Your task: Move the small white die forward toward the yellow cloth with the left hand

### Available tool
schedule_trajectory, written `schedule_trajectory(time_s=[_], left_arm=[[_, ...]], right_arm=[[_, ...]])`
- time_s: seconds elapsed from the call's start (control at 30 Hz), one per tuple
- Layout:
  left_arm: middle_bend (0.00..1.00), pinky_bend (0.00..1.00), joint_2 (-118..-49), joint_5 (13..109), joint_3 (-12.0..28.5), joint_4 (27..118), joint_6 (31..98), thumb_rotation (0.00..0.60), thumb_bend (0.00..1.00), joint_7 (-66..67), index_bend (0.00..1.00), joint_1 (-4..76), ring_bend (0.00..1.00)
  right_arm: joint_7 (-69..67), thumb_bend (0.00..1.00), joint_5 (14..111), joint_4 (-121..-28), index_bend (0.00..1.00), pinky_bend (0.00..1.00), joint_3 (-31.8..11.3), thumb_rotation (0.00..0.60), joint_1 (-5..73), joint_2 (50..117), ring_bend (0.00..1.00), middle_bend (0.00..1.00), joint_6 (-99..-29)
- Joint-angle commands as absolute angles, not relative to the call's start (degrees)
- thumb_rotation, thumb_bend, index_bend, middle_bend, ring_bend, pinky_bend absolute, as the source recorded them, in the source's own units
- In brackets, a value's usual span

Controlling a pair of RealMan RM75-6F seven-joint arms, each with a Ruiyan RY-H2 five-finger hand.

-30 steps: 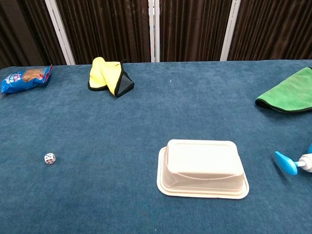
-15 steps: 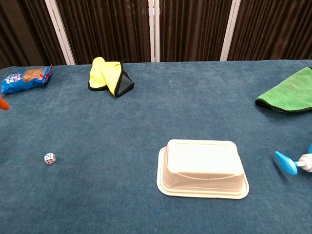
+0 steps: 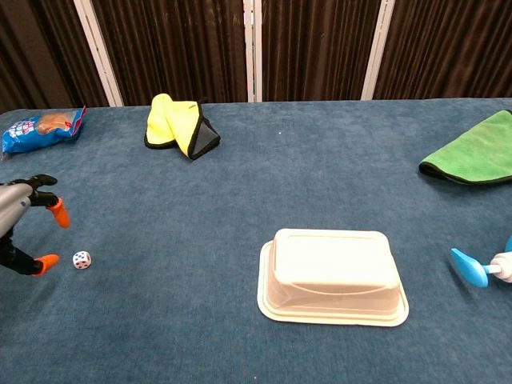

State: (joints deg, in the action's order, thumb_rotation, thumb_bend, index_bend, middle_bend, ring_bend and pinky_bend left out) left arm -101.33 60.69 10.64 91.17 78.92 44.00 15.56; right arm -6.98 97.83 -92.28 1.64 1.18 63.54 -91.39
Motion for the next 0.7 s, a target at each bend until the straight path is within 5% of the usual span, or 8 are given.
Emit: schedule_trajectory(time_s=[0.03,0.7], left_arm=[[0.0,0.0,-103.1,59.4,10.9,89.5,78.4,0.6,0.34,44.7,0.39,16.5,0.0],[0.0,0.0,-106.1,55.9,10.6,85.5,77.3,0.6,0.34,44.4,0.43,19.0,0.0]], right_arm=[[-7.0,0.1,97.9,-92.4,0.0,0.0,1.7,0.6,1.2,63.5,0.0,0.0,-91.4],[-7.3,0.1,98.5,-92.5,0.0,0.0,1.9,0.6,1.1,63.3,0.0,0.0,-91.9]])
